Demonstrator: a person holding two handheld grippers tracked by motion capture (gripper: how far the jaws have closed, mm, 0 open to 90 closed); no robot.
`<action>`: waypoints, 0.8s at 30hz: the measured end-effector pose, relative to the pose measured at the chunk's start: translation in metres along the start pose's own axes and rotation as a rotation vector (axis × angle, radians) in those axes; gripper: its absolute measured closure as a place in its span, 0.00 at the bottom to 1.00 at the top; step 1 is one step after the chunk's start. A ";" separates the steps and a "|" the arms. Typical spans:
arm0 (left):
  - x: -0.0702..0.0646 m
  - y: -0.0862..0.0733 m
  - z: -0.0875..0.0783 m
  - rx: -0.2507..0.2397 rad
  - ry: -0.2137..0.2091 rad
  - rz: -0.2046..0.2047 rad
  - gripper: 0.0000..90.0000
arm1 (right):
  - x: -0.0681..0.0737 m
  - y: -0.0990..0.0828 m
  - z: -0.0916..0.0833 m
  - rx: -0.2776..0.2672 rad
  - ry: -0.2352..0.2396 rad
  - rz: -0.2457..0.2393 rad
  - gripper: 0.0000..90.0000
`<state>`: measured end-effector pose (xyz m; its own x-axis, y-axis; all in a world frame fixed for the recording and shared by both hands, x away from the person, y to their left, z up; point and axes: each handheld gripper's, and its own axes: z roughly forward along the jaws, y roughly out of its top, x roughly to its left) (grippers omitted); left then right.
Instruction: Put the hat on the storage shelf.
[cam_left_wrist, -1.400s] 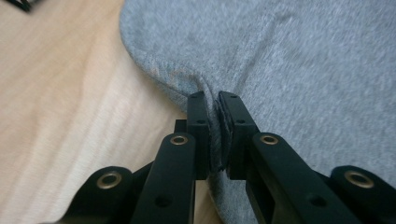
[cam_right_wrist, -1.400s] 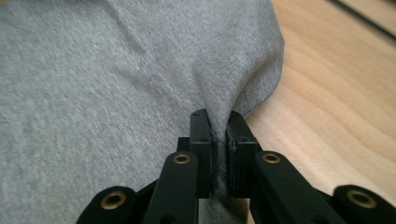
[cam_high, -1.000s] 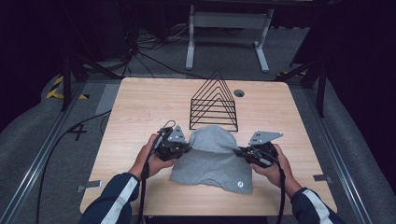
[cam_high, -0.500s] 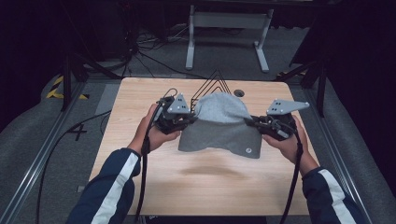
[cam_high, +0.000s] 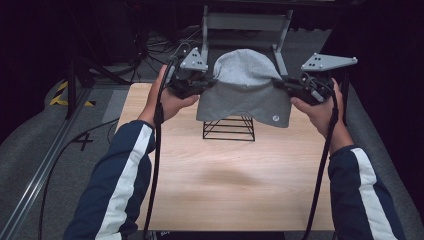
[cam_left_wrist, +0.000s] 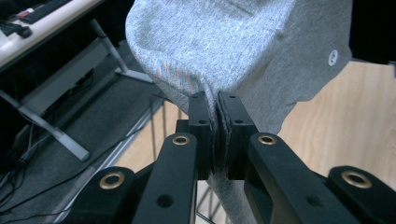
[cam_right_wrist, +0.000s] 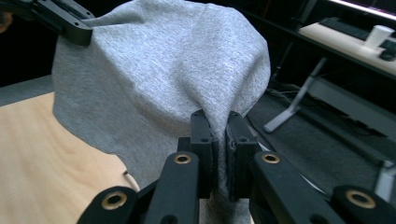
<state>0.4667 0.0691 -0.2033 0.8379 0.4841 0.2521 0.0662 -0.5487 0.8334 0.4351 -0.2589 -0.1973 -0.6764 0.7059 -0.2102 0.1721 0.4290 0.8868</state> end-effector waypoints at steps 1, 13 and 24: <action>0.006 0.005 0.003 0.001 0.005 -0.008 0.94 | -0.007 0.007 0.004 -0.003 -0.014 0.006 0.93; 0.041 0.008 0.030 0.014 0.020 -0.062 0.94 | -0.035 0.016 0.036 0.012 -0.048 0.025 0.94; 0.050 -0.016 0.040 0.002 -0.009 -0.124 0.94 | -0.036 0.001 0.058 0.024 -0.012 0.062 0.94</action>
<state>0.5294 0.0743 -0.2235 0.8278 0.5424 0.1431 0.1705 -0.4863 0.8570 0.5010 -0.2512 -0.2126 -0.6552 0.7382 -0.1606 0.2302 0.3975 0.8883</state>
